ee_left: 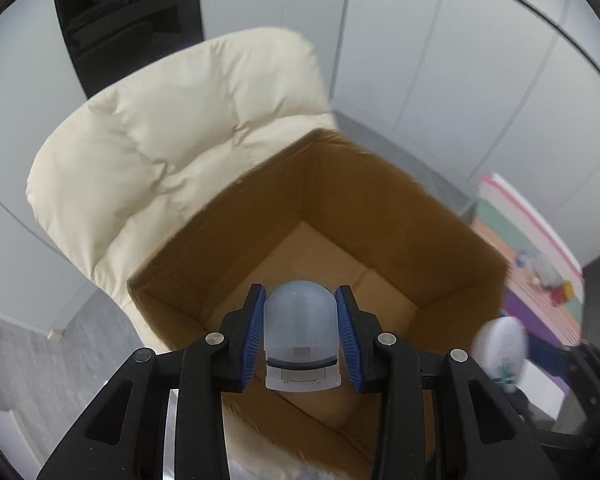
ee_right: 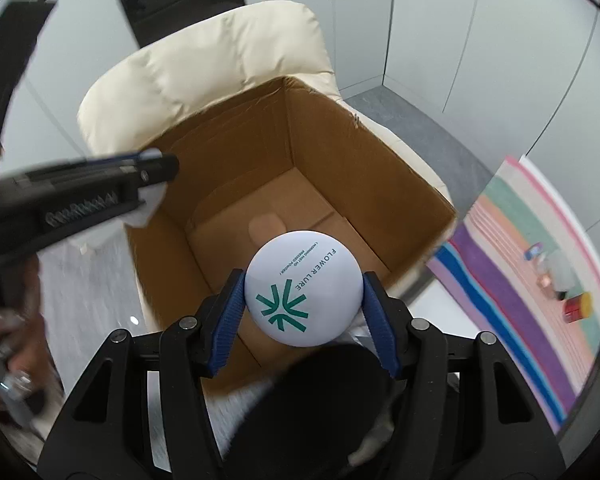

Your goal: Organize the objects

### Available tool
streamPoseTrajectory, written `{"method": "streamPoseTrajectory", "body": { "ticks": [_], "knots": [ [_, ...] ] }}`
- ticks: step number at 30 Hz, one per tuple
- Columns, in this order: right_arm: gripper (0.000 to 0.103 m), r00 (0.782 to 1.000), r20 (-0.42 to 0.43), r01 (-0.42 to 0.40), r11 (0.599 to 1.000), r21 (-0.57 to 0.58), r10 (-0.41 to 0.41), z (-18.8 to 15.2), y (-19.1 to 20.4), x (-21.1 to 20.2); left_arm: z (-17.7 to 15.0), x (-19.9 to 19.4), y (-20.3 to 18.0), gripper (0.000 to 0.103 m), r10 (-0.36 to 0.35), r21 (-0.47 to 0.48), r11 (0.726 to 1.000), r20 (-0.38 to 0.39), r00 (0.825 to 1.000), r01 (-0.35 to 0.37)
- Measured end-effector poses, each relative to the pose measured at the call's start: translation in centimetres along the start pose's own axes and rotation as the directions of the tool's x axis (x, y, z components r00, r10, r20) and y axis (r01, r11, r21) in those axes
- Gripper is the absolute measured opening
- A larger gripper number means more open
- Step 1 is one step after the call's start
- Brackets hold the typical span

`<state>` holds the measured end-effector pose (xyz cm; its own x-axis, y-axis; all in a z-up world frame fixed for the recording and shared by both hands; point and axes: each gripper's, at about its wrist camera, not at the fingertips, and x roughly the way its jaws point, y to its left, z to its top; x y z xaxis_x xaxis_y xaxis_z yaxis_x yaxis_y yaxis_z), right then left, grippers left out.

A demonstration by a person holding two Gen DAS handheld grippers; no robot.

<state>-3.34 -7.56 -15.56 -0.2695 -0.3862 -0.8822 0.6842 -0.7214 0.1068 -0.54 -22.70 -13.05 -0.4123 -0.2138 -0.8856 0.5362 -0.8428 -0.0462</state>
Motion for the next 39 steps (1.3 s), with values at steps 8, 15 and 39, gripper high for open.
{"method": "streamPoseTrajectory", "body": {
  "ticks": [8,15,39],
  "knots": [
    [0.06,1.0,0.017,0.01,0.999,0.051,-0.011,1.8,-0.8,2.3,-0.2,2.3,0.2,0.041,-0.025,-0.007,1.0,-0.072,0.997,0.024],
    [0.102,0.999,0.032,0.012,0.993,0.116,-0.016,1.9,-2.1,2.7,-0.3,1.8,-0.2,0.083,-0.035,0.002,0.999,-0.057,0.998,0.035],
    [0.102,0.999,0.038,0.018,0.978,0.206,-0.026,0.2,-4.5,0.4,-2.1,-0.7,-0.7,0.083,-0.05,0.013,0.999,-0.036,0.998,0.051]
  ]
}}
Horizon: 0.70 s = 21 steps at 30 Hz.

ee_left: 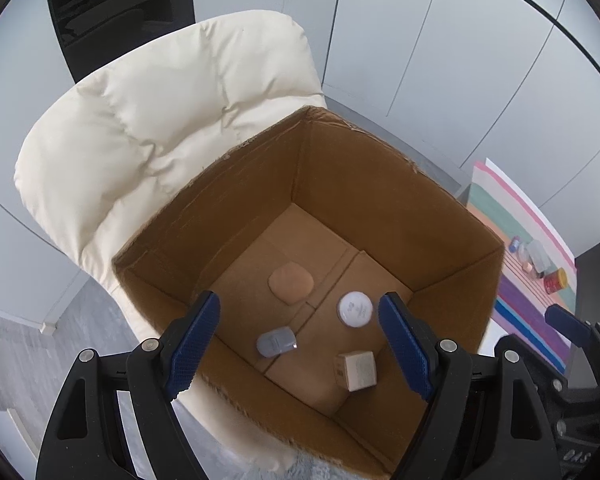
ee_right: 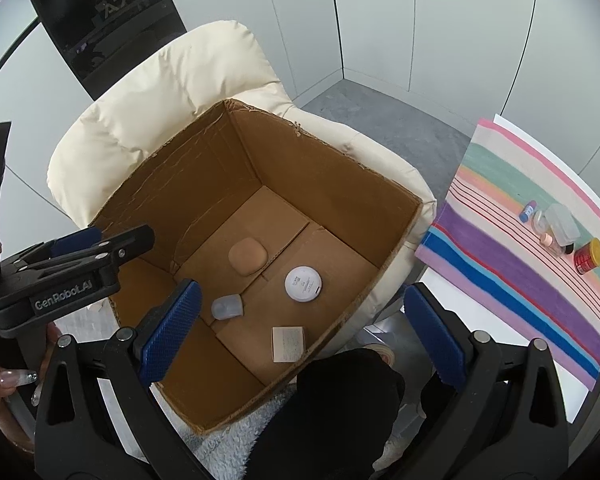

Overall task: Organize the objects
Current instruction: 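Move both open tools back over the striped cloth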

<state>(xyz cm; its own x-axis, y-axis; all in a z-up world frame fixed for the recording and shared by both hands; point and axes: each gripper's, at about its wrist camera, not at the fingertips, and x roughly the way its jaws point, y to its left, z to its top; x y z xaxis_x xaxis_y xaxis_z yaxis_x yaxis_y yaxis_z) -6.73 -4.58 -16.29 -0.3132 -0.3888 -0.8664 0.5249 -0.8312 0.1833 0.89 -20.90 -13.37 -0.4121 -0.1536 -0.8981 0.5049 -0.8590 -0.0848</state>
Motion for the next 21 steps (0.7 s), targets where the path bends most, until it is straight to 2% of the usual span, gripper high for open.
{"method": "streamPoseTrajectory", "body": {
  "ticks": [4,10,14,17,21],
  "knots": [
    [0.102,1.0,0.015,0.017,1.0,-0.004,-0.017,-0.9,-0.2,-1.4,-1.1,-1.6,-0.3,0.083,0.001,0.013,1.0,0.018,1.0,-0.002],
    [0.102,0.996,0.05,0.077,0.996,-0.051,-0.075,-3.6,0.0,-3.7,-4.3,-5.0,-1.0,0.083,0.049,0.075,0.996,0.089,0.995,-0.056],
    [0.102,0.994,0.064,0.097,0.993,-0.066,-0.092,-5.9,-0.2,-4.9,-6.7,-6.6,-0.5,0.083,0.064,0.056,0.996,0.112,0.992,-0.071],
    [0.102,0.995,0.052,0.086,0.995,-0.056,-0.084,-7.1,-0.5,-5.3,-7.3,-7.7,-0.1,0.083,0.069,0.03,0.997,0.154,0.986,-0.074],
    [0.102,0.995,0.051,0.086,0.995,-0.053,-0.083,-7.5,-0.7,-5.4,-7.0,-6.9,0.0,0.083,0.065,0.02,0.997,0.117,0.991,-0.068]
  ]
}}
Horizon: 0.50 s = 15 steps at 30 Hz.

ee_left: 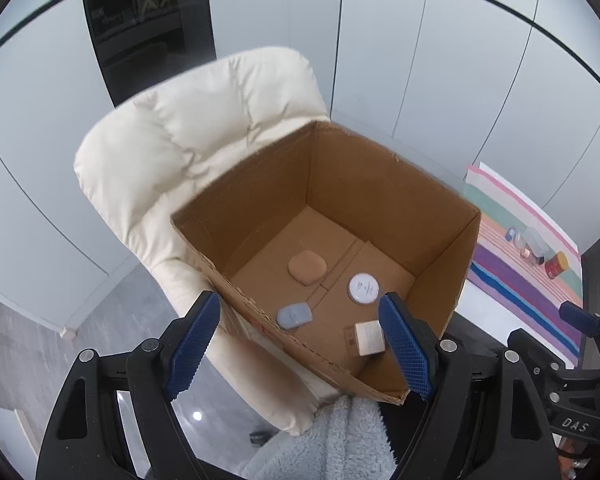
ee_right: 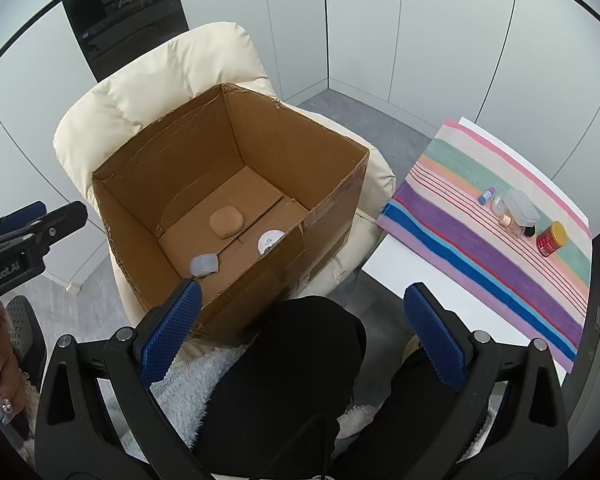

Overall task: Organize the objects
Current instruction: 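Move both open tools back over the striped cloth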

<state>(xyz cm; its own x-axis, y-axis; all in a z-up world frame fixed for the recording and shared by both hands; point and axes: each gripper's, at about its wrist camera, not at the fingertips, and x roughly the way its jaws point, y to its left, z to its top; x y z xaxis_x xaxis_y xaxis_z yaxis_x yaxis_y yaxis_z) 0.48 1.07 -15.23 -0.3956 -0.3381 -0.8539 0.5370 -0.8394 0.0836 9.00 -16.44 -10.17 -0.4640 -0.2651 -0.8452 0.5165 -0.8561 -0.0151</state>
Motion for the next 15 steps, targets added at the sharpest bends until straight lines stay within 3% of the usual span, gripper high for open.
{"method": "streamPoseTrajectory", "body": {
  "ticks": [8,15],
  "knots": [
    [0.102,1.0,0.026,0.014,0.999,0.037,-0.014,-0.3,-1.4,-1.1,0.3,-0.1,-1.0,0.083,0.006,0.009,1.0,0.04,0.999,-0.006],
    [0.102,0.997,0.041,0.066,0.991,0.115,-0.071,-1.1,-4.7,-2.3,1.1,0.5,-4.2,0.083,-0.046,0.076,0.996,0.036,0.998,0.043]
  ]
}}
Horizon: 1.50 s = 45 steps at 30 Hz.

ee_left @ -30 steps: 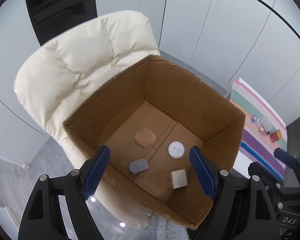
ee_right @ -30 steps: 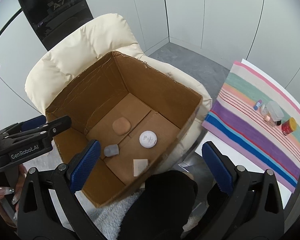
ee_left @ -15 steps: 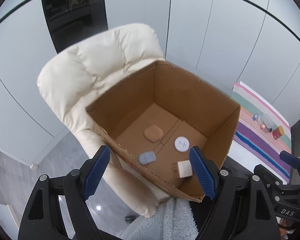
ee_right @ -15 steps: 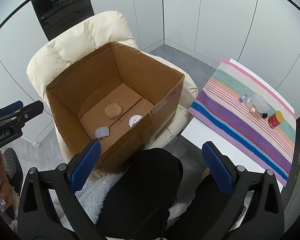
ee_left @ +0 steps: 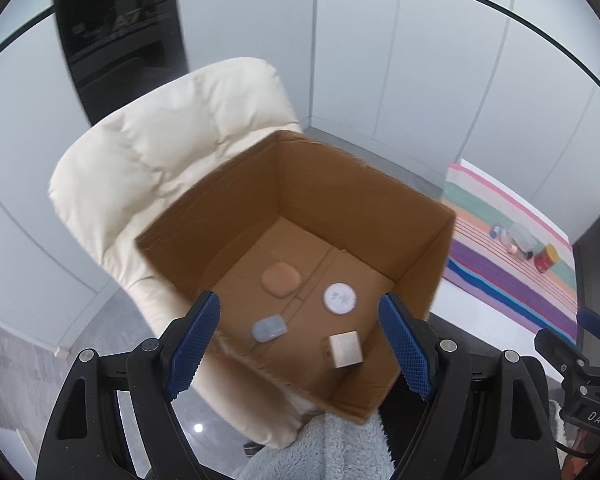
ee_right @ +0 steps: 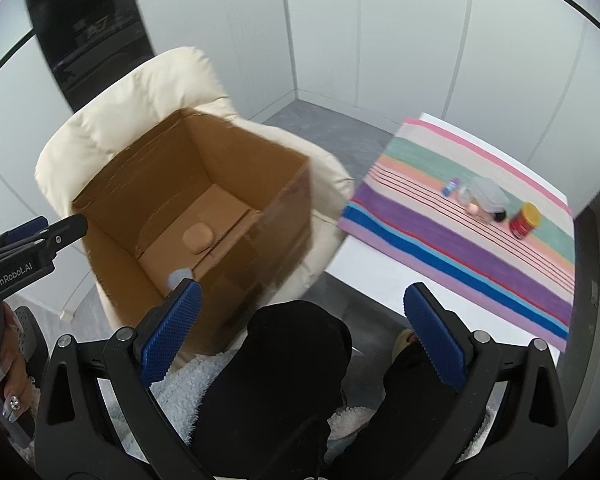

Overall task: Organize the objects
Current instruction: 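Move both open tools back over the striped cloth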

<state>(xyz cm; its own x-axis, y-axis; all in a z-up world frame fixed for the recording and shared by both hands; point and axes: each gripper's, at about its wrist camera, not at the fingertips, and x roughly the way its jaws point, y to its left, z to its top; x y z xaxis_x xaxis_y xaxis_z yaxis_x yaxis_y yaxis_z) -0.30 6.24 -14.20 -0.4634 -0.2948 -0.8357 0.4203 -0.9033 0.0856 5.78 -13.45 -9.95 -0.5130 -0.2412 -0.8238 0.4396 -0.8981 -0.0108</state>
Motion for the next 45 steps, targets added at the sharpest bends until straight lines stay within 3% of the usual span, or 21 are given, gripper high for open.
{"method": "streamPoseTrajectory", "body": {
  "ticks": [13,19,30,34,42,45],
  "knots": [
    [0.102,0.988,0.02,0.145,0.975,0.171,-0.15,-2.0,-8.6,-3.6,1.4,1.3,-10.2,0.083,-0.133,0.18,0.974,-0.025,0.991,0.135],
    [0.102,0.976,0.016,0.205,0.941,0.27,-0.217,-3.9,-13.2,-5.7,1.5,1.6,-15.4,0.083,-0.183,0.256,0.948,-0.045,0.982,0.188],
    [0.102,0.953,-0.021,0.282,0.859,0.427,-0.303,-7.3,-21.2,-8.5,1.4,1.7,-22.0,0.083,-0.201,0.355,0.913,-0.046,0.979,0.204],
    [0.102,0.947,-0.043,0.303,0.835,0.459,-0.319,-8.1,-23.5,-7.9,1.4,1.7,-23.3,0.083,-0.227,0.363,0.903,-0.048,0.973,0.229],
    [0.102,0.938,-0.072,0.332,0.818,0.47,-0.339,-7.3,-28.1,-4.2,2.1,4.8,-29.6,0.083,-0.24,0.47,0.844,-0.101,0.965,0.259],
    [0.102,0.932,-0.07,0.345,0.815,0.467,-0.354,-6.1,-30.4,-2.2,3.2,7.2,-32.9,0.083,-0.196,0.532,0.819,-0.091,0.976,0.214]
  ]
}}
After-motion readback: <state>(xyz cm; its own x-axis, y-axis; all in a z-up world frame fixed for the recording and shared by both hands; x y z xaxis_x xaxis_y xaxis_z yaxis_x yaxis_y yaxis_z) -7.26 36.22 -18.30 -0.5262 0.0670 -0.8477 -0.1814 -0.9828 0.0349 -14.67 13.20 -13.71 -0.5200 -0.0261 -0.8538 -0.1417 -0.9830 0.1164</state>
